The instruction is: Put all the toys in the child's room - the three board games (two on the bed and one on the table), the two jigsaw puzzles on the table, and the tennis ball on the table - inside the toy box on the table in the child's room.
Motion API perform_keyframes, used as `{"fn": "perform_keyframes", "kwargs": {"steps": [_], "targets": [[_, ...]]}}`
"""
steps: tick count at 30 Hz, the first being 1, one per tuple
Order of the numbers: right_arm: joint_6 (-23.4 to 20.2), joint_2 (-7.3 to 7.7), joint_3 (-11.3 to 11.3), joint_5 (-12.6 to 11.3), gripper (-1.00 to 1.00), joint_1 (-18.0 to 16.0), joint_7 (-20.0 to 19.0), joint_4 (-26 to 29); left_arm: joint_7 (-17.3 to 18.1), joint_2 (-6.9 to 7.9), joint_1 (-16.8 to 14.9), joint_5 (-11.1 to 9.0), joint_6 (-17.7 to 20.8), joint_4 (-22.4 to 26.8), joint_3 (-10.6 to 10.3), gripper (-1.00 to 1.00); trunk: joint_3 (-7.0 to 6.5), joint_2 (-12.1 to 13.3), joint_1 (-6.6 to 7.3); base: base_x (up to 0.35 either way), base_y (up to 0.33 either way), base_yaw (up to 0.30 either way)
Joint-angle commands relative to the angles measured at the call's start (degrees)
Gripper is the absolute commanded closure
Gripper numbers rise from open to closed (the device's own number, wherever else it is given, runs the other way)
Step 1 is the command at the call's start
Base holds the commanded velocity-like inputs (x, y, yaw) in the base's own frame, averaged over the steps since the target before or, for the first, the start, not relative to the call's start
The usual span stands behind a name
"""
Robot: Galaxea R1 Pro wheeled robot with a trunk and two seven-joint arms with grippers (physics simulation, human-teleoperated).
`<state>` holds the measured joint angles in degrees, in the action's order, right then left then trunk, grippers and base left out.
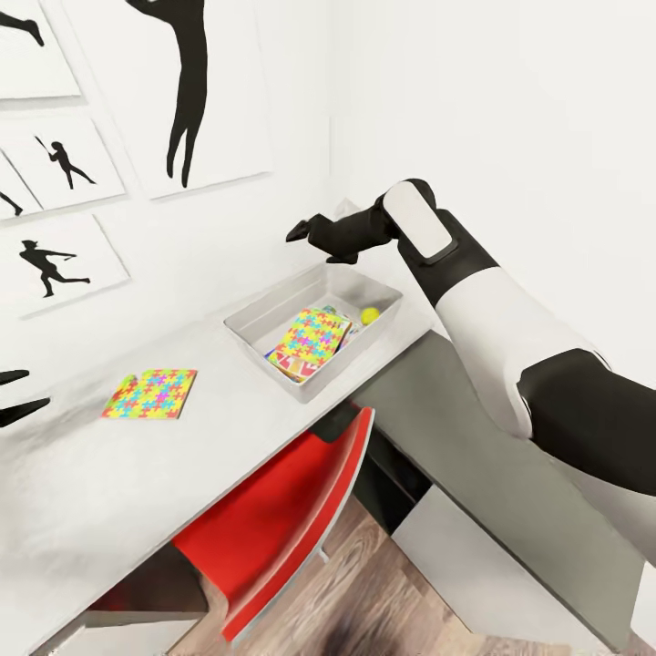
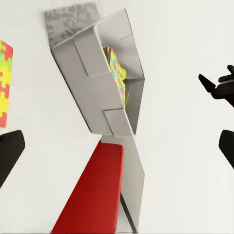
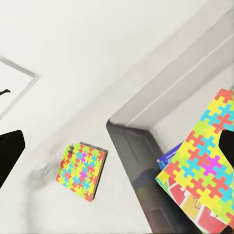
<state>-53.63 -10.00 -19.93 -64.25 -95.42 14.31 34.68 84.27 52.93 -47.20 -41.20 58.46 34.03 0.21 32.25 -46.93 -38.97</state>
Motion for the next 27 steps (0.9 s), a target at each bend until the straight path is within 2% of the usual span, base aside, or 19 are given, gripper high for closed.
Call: {"fn": "perform_keyframes", "kwargs": {"steps": [1, 8, 19, 27], "targets": [[0.06, 0.00, -0.13, -0.57, -1.00, -0.05, 0.56, 0.02, 0.21, -0.01, -0.05, -0.02, 0.60, -0.02, -0.03, -1.00, 0.06, -0.06, 0.01, -0.171, 0.197, 0.000], [2.71, 0.00, -0.21, -0.60, -1.00, -0.03, 0.65, 0.10, 0.23, -0.01, -0.07, -0.02, 0.60, -0.08, -0.02, -1.00, 0.06, -0.06, 0.01, -0.069, 0.146, 0.000], [3.18, 0.00, -0.27, -0.56, -1.00, -0.03, 0.64, 0.30, 0.20, -0.01, -0.05, -0.02, 0.53, -0.10, -0.03, -1.00, 0.06, -0.06, 0.01, -0.185, 0.135, 0.000], [3.18, 0.00, -0.28, -0.55, -1.00, -0.02, 0.63, 0.30, 0.20, 0.05, -0.04, -0.02, 0.51, -0.10, -0.03, -1.00, 0.06, -0.06, 0.01, -0.040, 0.024, 0.000]]}}
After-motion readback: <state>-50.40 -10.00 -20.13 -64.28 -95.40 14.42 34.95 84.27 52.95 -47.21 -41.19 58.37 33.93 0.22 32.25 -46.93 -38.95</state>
